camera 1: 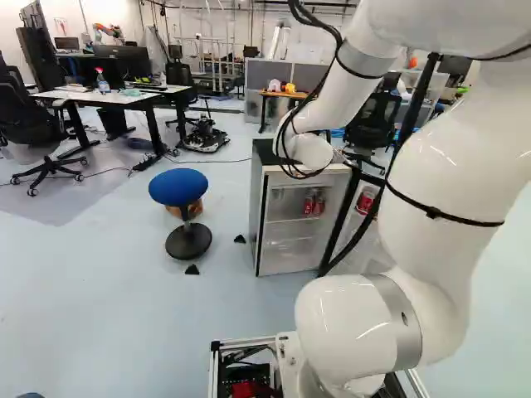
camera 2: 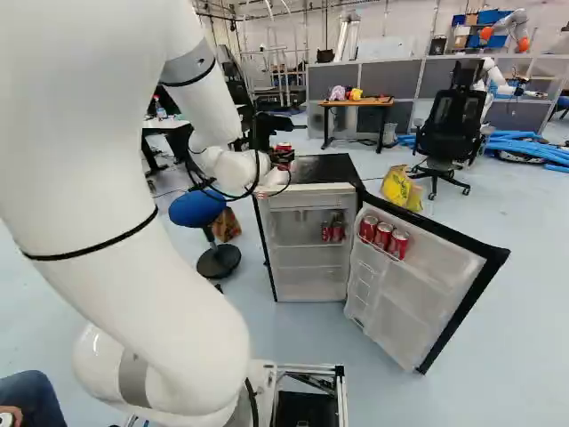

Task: Grab a drink from the fridge

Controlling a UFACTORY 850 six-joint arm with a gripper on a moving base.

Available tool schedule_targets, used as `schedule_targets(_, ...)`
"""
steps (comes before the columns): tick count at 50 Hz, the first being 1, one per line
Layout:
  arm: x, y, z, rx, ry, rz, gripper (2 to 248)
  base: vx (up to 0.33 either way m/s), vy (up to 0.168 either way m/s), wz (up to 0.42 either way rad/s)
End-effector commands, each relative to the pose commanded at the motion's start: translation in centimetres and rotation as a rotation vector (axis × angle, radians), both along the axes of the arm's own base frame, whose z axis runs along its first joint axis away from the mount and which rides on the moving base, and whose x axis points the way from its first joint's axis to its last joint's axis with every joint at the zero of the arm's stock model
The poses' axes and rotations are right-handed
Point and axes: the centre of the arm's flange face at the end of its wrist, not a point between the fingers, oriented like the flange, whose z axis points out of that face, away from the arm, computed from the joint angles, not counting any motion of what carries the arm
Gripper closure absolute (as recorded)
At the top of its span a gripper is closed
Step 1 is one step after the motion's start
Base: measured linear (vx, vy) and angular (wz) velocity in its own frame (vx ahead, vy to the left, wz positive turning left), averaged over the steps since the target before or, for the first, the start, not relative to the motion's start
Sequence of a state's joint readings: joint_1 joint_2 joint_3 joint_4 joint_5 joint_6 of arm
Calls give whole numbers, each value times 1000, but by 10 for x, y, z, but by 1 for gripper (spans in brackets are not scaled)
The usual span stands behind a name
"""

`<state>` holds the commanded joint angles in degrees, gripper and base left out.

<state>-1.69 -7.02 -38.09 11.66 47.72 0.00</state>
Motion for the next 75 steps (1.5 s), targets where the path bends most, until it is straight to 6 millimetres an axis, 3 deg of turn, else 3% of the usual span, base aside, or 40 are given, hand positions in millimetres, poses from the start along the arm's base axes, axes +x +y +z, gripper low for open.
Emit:
schedule_targets(39,79,4,-10,10,29,16,154,0,0,0)
schedule_targets(75,138,-24,-24,-1,82,15,154,0,0,0)
